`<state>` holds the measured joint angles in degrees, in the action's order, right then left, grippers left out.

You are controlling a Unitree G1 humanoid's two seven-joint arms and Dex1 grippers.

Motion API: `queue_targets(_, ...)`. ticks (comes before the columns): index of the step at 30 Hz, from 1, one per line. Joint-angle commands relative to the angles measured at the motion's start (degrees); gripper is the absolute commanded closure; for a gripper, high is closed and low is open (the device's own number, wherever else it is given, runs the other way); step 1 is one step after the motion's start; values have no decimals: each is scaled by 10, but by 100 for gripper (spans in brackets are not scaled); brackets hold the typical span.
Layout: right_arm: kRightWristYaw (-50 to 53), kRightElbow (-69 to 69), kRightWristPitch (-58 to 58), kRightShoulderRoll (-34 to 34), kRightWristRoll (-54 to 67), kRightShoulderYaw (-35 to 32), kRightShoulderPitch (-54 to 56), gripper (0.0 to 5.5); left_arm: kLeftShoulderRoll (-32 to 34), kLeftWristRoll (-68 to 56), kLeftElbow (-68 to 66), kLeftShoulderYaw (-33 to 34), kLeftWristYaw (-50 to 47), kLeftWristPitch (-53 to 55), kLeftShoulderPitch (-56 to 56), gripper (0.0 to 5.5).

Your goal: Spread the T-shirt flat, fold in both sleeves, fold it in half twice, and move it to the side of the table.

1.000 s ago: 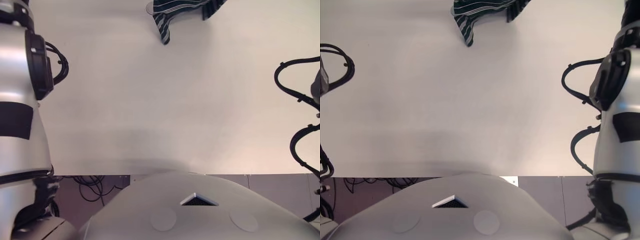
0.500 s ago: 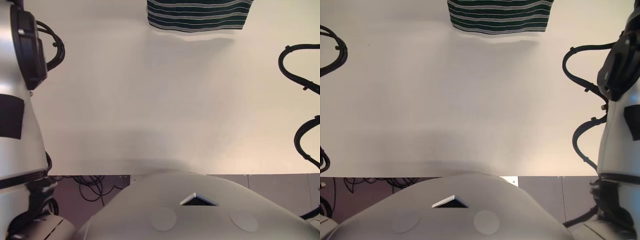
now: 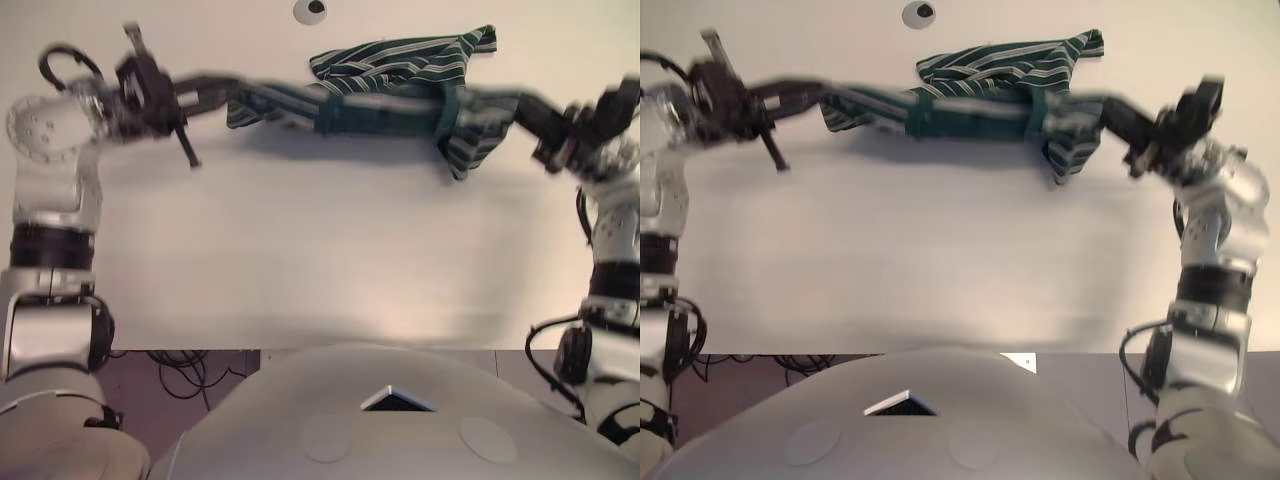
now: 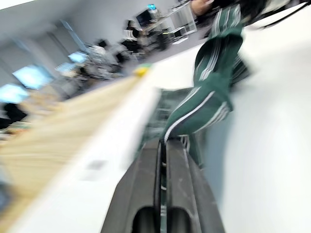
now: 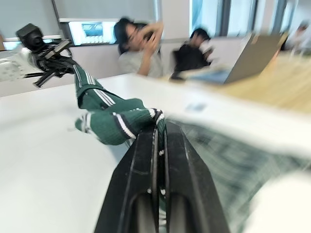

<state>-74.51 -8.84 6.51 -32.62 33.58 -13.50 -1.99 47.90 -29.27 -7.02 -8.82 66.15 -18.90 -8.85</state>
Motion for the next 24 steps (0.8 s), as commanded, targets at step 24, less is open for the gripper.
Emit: queue_targets(24, -6, 383, -134, -158, -73, -161, -471, 358, 188, 60, 431, 123, 25, 58, 530, 382)
